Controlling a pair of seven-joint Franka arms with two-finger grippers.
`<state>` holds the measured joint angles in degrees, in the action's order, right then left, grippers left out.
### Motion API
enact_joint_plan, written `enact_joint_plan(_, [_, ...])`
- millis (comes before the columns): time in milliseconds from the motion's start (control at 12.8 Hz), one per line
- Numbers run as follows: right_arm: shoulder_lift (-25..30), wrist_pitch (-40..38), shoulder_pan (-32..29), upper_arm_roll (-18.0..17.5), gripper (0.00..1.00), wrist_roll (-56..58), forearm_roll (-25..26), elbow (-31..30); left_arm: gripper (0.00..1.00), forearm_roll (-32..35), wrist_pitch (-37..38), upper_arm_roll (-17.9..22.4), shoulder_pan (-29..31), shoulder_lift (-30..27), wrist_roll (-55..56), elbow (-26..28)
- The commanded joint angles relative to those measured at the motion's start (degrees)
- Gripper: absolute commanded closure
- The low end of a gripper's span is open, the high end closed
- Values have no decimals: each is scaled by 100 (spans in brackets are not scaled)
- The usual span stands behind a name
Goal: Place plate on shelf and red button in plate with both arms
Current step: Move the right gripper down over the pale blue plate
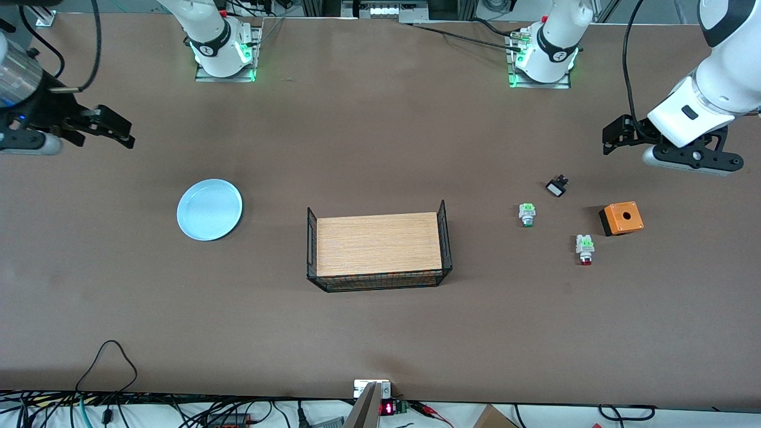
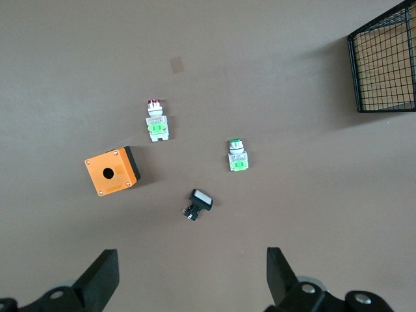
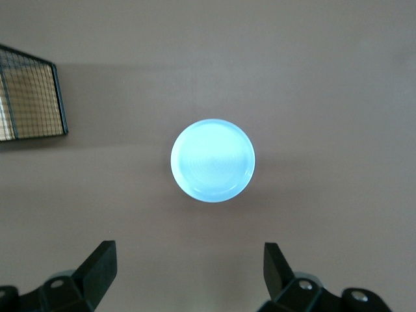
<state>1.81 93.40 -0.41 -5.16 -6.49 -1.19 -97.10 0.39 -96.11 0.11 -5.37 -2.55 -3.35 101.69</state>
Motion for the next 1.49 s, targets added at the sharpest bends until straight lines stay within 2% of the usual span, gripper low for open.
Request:
enact_joint_plan(0, [-14, 3, 381, -38, 0, 43, 75, -282, 0, 14, 137, 51, -34, 79, -122, -185])
enact_joint_plan(235, [-233, 502, 848, -38, 0, -27, 592, -843, 0, 14, 137, 51, -34, 79, -122, -185])
enact_joint_plan(471, [-364, 1433, 893, -47, 0, -36, 795, -1687, 0, 14, 137, 51, -34, 79, -131, -185])
enact_joint_plan(627, [-663, 1838, 1077, -38, 0, -71, 875, -1899, 0, 14, 137, 59, -34, 79, -131, -185])
enact_joint_plan(863, [-1243, 2453, 1183, -38, 0, -80, 1330, -2075, 0, 14, 137, 60, -34, 79, -131, -185])
enact_joint_plan(1412, [-2157, 4097, 1148, -21, 0, -80, 1341, -2638, 0, 14, 137, 60, -34, 79, -131, -185])
